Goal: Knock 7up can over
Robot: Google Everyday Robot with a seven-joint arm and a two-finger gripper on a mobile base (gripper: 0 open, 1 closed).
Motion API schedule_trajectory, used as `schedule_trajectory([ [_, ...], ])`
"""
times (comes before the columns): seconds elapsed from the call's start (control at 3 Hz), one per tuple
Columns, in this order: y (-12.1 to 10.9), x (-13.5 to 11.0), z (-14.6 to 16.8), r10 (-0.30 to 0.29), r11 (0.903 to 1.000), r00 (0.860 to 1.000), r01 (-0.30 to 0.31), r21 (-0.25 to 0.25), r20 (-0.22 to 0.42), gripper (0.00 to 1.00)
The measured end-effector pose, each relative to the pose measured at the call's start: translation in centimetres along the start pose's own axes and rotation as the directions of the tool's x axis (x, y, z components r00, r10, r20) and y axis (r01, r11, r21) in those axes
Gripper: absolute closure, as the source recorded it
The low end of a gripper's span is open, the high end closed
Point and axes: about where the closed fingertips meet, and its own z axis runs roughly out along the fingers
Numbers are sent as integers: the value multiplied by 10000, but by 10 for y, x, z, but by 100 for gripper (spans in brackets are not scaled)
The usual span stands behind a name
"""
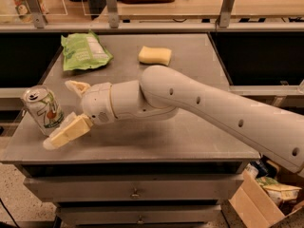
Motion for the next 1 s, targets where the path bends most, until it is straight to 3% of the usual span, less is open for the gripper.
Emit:
schedule_trajectory([
  [0.67,6,-13,31,-57,9994,9968,83,-334,792,0],
  [1.0,8,-15,41,-24,9992,9964,58,-400,848,0],
])
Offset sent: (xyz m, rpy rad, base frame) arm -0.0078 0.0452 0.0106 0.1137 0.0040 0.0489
